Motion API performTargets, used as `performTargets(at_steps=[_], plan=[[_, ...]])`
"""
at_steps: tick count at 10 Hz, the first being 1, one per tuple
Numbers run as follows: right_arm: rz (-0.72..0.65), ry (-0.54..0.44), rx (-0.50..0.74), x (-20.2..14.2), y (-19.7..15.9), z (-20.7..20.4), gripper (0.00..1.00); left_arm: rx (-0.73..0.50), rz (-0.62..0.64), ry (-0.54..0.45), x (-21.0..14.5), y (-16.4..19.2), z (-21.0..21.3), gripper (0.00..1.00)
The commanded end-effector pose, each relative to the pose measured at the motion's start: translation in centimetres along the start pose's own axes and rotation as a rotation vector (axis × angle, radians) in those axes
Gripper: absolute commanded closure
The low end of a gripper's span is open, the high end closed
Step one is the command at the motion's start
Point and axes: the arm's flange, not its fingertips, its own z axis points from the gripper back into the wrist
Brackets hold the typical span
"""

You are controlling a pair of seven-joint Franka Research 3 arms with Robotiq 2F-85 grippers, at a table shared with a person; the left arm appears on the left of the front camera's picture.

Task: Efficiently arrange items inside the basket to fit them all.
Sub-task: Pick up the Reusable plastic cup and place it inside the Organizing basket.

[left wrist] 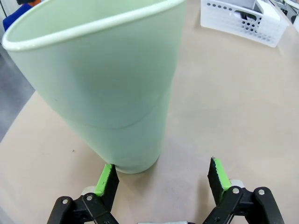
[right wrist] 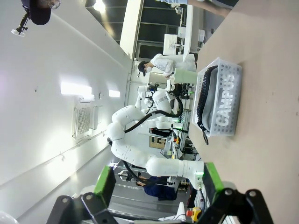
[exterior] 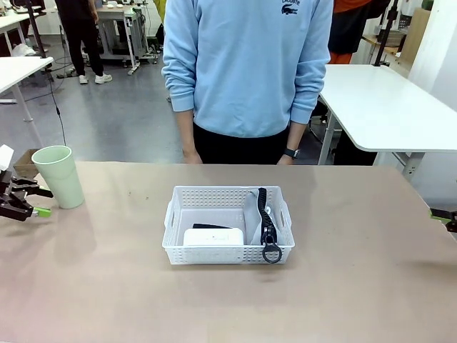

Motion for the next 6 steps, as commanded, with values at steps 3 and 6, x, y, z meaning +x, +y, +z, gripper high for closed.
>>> performTargets(at_steps=[3,6], plan=[[0.005,0.000,0.008,-0.2,0.4,-0.1,0.00,-0.022,0.010,0.018,0.3,0.6,-0.9,0.00],[0.005,0.000,0.008,-0.2,0.4,-0.1,0.00,0.063,0.036,-0.008,0.3,1.6,-1.2,0.00]])
